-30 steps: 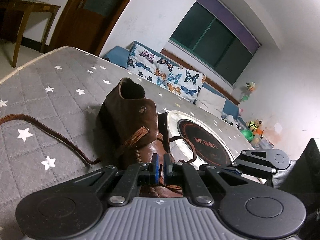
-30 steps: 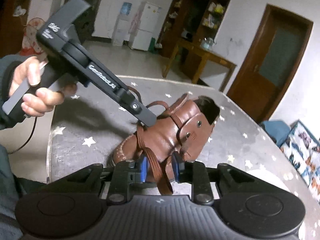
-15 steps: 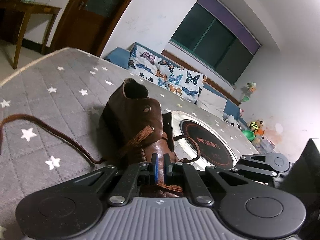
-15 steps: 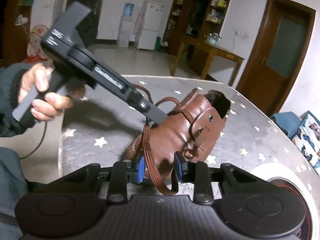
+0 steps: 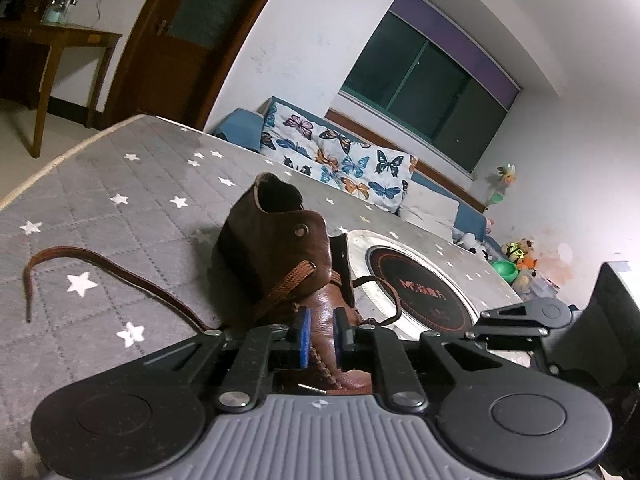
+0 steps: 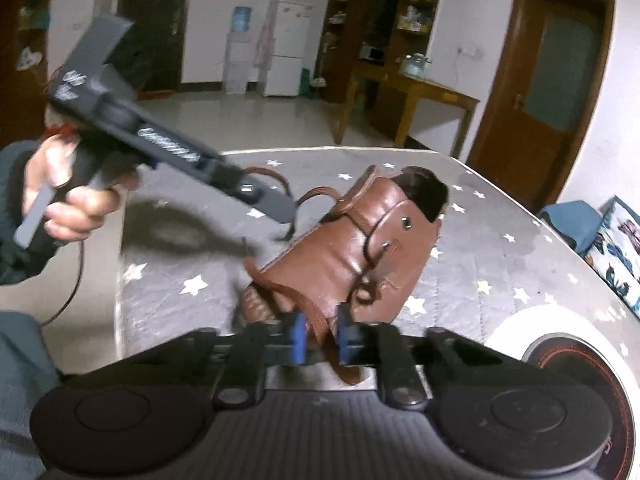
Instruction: Lace up shoes with both hands
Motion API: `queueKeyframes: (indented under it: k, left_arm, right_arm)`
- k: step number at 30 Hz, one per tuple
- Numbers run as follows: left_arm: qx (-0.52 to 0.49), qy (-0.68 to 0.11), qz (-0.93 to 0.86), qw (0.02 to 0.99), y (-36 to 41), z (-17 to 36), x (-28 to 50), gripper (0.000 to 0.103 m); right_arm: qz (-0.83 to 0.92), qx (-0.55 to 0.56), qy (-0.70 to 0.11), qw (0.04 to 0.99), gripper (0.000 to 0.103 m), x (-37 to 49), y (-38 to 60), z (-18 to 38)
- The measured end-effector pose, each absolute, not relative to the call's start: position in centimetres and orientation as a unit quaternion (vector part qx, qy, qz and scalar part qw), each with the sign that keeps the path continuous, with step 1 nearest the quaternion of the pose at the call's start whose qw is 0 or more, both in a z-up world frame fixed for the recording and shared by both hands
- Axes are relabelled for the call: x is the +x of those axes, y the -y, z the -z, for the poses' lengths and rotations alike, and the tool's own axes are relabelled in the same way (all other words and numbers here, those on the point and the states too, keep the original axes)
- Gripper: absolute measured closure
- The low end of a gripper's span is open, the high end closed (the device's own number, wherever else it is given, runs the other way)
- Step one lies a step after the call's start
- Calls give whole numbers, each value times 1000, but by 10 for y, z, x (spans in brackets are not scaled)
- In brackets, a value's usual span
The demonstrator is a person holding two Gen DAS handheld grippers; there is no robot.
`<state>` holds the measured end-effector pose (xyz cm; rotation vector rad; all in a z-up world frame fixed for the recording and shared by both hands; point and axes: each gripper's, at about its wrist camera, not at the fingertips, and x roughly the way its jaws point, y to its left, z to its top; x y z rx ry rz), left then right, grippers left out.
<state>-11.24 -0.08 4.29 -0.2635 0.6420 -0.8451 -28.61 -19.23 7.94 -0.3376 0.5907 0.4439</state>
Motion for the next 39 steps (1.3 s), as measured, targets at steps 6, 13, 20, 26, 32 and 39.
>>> queueKeyframes:
  k: [6, 13, 20, 26, 32, 39]
  left_arm:
    - [-127, -290, 398, 861, -8, -50, -118, 82]
    - [-96, -302, 423, 849, 12, -43, -130, 82]
    - [-64, -304, 420, 853, 28, -33, -140, 82]
    - [-28, -290, 400, 869, 35, -34, -144, 82]
    - [-29, -290, 400, 869, 34, -34, -140, 82]
    - [-48, -293, 394, 870, 23, -36, -135, 80]
  right_arm:
    - [-158, -133, -287, 936, 98, -270, 204, -79]
    - [-168, -155, -313, 922, 81, -272, 209, -75]
    - [-181, -179, -315, 914, 69, -277, 206, -79]
    - [-218, -214, -321, 897, 66, -293, 203, -84]
    - [-244, -197, -309, 898, 68, -296, 205, -90]
    - [-271, -132, -309, 902, 70, -269, 199, -84]
